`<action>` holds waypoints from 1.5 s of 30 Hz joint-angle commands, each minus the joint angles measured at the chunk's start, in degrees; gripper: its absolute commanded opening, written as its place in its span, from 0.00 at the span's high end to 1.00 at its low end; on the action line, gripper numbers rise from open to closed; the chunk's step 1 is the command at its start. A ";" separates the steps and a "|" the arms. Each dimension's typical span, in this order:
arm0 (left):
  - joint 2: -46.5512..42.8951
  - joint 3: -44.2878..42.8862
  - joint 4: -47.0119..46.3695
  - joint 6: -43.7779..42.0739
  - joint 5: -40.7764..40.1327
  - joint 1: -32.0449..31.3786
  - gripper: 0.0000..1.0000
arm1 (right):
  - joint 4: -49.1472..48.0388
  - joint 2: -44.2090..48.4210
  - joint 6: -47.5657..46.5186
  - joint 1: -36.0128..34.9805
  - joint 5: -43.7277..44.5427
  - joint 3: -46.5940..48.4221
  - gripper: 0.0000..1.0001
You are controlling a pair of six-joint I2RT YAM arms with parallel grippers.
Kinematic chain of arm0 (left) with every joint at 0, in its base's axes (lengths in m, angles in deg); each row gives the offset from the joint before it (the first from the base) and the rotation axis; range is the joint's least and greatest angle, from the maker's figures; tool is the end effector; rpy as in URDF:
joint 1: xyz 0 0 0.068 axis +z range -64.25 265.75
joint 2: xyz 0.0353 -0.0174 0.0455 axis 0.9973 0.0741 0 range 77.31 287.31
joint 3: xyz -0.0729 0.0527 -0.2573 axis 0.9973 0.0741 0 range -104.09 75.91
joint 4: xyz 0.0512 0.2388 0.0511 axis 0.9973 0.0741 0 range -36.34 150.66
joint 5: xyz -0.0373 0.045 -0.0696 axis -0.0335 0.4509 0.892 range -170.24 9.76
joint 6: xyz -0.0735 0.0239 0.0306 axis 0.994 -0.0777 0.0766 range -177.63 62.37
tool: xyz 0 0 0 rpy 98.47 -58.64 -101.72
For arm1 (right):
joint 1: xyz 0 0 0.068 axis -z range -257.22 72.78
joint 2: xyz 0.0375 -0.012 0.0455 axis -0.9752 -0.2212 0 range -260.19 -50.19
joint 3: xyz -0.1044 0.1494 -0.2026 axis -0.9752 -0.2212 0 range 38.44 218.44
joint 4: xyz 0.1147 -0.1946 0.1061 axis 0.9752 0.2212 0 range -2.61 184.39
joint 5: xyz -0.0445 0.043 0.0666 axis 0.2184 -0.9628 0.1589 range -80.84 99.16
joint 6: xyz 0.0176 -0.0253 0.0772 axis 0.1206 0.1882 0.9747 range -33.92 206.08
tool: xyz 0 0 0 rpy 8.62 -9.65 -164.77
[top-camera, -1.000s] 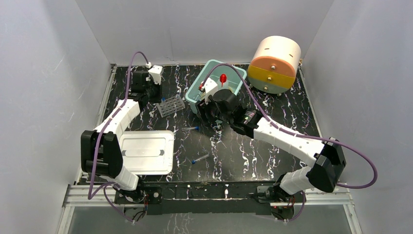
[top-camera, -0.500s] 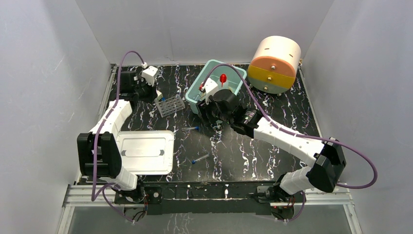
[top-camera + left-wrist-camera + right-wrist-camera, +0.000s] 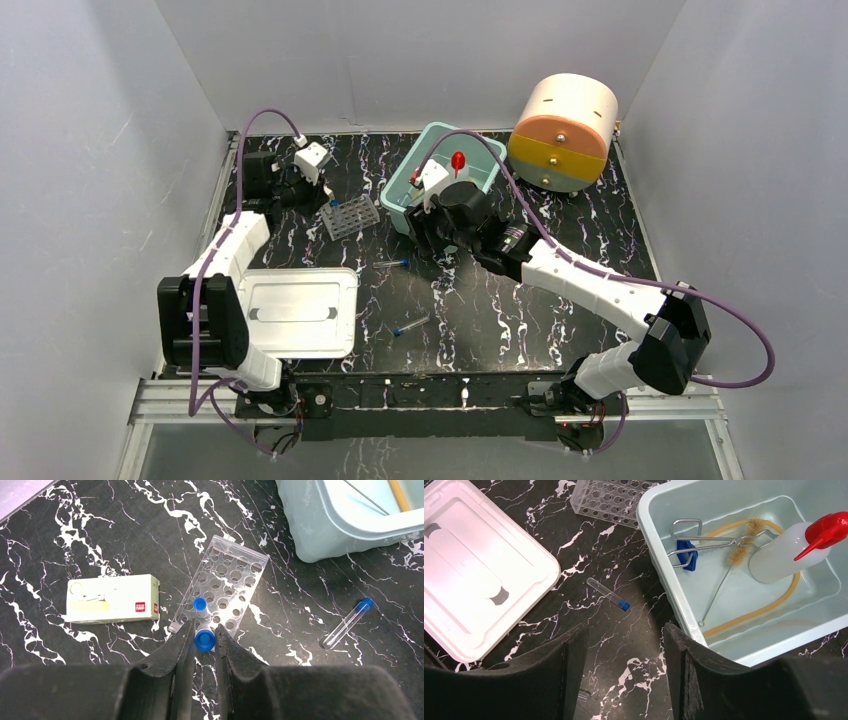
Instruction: Organize the chemistry lab equipment
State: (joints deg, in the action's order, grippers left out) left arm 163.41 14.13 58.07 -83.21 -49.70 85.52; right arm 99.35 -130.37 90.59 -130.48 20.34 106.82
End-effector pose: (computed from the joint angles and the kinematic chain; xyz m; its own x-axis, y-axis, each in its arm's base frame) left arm 0.3579 -0.0383 0.2701 -0.2396 0.3728 -0.8964 0.6126 0.7743 0.1583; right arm 0.2191 0.2701 0.3262 -0.2937 -0.2646 -0.9185 -0.6590 0.7521 -0.0060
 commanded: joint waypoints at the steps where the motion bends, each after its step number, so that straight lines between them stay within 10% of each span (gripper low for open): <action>1: 0.67 0.46 -4.13 -1.51 2.06 0.14 0.93 | -1.60 1.92 0.19 0.17 -0.39 0.26 0.35; 45: 6.93 2.50 -8.40 -2.21 -1.57 0.14 0.95 | -1.86 2.06 -0.10 1.36 -1.20 -1.10 0.35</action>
State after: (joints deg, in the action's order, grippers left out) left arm 169.86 16.43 51.31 -84.08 -51.99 85.52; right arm 99.51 -130.35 90.59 -129.40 19.34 105.33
